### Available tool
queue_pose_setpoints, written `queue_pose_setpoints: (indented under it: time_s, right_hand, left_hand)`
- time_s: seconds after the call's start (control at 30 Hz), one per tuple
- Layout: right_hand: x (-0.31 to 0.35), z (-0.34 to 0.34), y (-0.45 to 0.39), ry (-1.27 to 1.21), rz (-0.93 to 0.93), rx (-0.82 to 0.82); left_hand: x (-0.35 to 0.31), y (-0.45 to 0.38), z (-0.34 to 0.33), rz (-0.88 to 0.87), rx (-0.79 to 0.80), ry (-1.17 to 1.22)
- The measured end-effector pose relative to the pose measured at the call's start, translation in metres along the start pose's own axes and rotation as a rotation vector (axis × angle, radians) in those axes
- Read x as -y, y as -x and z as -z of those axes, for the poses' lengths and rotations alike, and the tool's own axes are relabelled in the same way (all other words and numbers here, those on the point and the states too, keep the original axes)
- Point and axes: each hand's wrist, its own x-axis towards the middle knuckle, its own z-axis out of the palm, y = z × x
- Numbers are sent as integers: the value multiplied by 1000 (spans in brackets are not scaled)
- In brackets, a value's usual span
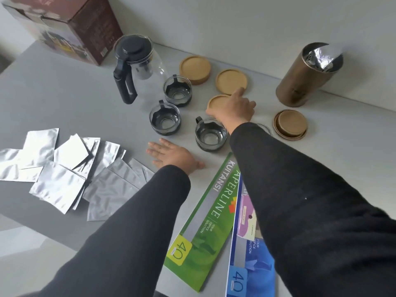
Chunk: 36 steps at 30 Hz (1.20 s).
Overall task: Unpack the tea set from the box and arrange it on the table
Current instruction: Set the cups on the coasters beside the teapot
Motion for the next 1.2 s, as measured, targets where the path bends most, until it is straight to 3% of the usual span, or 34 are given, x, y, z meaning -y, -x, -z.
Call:
queue_pose_setpoints:
  time_s: [0.33, 0.7, 0.87, 1.2]
  right_hand:
    - [3, 2, -5, 18, 3, 32]
    - [-66, 21, 49, -145, 181, -430]
    - [-92, 7, 72, -315, 148, -318]
    - [-103, -13, 81, -523, 57, -349]
  left_hand:
    - [-5, -2, 1, 31, 29, -54]
    - [-3, 11, 10, 32, 43, -118]
    - [1, 15, 9, 0, 19, -84]
    - [1, 17, 11, 2, 32, -119]
